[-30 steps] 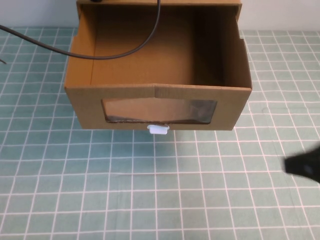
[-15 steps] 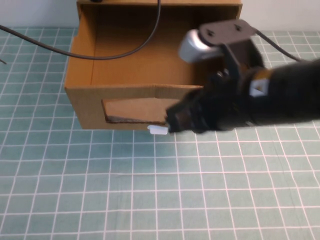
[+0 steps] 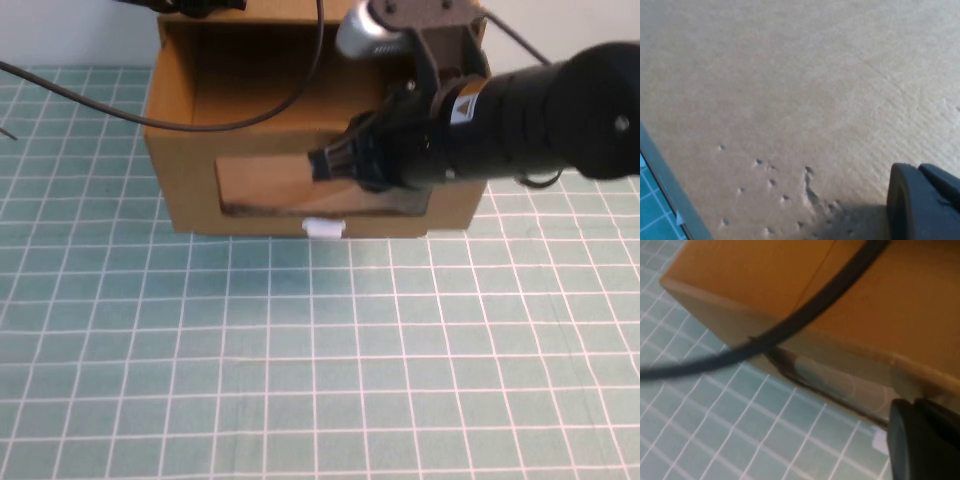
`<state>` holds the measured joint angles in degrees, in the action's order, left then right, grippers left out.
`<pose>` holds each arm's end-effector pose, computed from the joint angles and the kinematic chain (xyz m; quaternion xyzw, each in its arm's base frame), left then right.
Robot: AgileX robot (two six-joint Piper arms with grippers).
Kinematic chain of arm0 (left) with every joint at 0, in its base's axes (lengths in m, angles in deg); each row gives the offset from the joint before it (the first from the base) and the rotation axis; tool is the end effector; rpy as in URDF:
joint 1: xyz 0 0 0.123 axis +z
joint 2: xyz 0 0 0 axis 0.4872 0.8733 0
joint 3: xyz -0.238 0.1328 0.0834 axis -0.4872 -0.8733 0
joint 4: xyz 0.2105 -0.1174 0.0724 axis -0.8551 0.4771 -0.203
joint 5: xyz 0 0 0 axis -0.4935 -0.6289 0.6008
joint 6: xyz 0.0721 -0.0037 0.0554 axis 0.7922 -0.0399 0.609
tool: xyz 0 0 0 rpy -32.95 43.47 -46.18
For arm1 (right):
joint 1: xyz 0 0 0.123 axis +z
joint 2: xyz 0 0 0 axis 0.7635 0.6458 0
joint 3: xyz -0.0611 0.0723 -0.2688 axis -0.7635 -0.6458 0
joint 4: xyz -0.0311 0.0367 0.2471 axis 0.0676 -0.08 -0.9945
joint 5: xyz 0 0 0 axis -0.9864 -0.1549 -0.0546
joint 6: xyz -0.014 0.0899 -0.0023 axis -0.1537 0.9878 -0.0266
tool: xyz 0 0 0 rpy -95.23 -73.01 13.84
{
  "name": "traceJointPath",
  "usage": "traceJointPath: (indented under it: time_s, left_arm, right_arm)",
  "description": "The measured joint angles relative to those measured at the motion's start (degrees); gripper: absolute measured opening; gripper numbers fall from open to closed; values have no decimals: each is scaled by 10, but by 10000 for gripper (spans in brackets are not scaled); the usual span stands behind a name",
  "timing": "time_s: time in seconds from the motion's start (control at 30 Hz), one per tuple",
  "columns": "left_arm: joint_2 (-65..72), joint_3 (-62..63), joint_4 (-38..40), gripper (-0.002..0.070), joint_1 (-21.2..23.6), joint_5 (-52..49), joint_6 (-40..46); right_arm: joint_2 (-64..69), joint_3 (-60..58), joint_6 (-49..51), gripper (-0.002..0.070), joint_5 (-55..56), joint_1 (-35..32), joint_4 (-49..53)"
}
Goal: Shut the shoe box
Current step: Close the shoe box with your right arm
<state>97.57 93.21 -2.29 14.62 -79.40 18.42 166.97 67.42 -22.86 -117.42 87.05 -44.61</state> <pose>0.4121 -0.1452 0.3929 0.2866 0.8093 -0.1972 0.4734 0.2786 0.2255 0.3622 -0.2455 0.8465 0.2306 0.4122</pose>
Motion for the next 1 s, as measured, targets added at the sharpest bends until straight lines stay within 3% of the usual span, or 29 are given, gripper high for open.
traceJointPath:
  time_s: [0.23, 1.0]
  left_arm:
    - [0, 1, 0, -5, 0, 0, 0]
    - [0, 1, 5, -5, 0, 2, 0]
  right_arm:
    - [24, 30, 0, -11, 35, -55, -7]
    - [191, 215, -11, -11, 64, -98, -43]
